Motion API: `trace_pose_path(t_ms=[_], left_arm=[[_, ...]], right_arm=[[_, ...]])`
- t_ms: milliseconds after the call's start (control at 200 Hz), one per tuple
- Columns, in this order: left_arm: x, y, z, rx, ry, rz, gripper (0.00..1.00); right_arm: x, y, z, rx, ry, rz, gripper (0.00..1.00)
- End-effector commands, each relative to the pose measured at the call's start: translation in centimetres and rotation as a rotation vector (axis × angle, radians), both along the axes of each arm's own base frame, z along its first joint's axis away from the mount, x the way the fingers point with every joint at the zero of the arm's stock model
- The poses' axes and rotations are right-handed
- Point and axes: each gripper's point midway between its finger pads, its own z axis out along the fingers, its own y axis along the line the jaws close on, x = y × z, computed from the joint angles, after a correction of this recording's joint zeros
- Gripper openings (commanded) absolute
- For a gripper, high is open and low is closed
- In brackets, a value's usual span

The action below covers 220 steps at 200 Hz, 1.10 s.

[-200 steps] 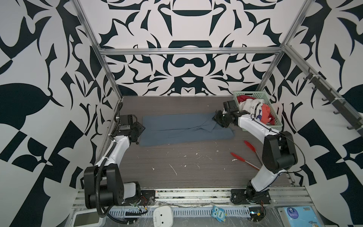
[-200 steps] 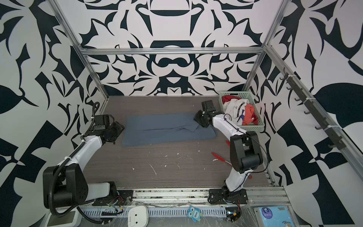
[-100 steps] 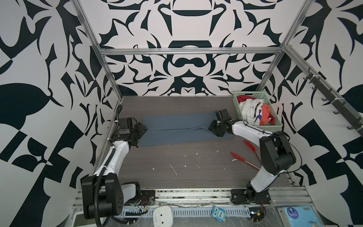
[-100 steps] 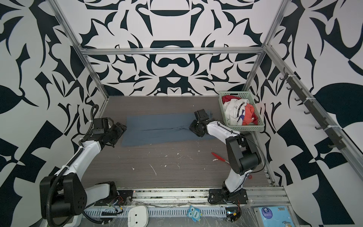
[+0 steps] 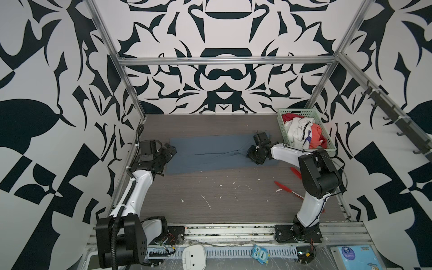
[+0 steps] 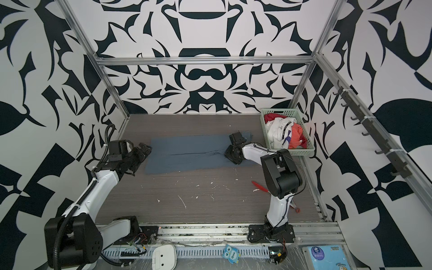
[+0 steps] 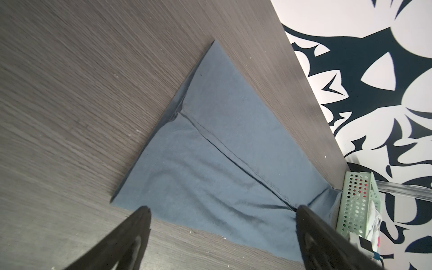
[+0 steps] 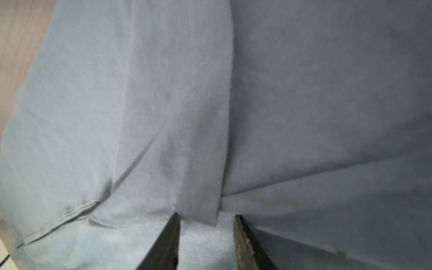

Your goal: Fold and stack the t-shirts

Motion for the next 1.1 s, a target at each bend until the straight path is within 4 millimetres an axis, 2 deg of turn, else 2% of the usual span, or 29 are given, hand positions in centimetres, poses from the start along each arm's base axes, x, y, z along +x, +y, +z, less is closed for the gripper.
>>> trace_pose_path(t_ms=[0,255,405,600,730,845,940,1010,1095], left_arm=[[-0.4,0.0,-0.5,0.006,0.002,-0.006,0.99],[-0.6,0.1,-0.8,0.013,0.013,0.001,0.99],[-0.6,0.2,-1.0,0.015,0.021,0.0,1.0],[-0.3,0.1,-1.2,0.007,0.023,-0.003,0.99],[0.0,0.0,-1.2,0.004,0.022,-0.01,1.0],[0.2,0.0,-1.3,0.008,0.025,-0.012,0.99],[0.3,0.0,-1.5,0.013,0.03,-0.019,0.99],[0.3,0.1,-1.7,0.021,0.037,-0.02,1.0],[0.2,0.1,-2.0,0.023,0.046,-0.022,1.0]], right_arm=[[1.7,0.5,1.8,0.019,-0.069,0.001,0.32],[2.3,0.8,1.8,0.021,-0.07,0.003,0.0],[2.3,0.8,3.0,0.016,-0.084,0.011,0.0],[2.8,0.9,6.1,-0.005,-0.144,0.041,0.0],[5.1,1.8,7.3,-0.014,-0.177,0.08,0.0],[7.5,3.3,6.8,-0.005,-0.176,0.118,0.0],[9.2,4.4,7.4,0.019,-0.207,0.144,0.0],[10.2,5.0,8.1,0.032,-0.239,0.158,0.06],[11.3,5.9,9.5,0.056,-0.292,0.19,0.23]])
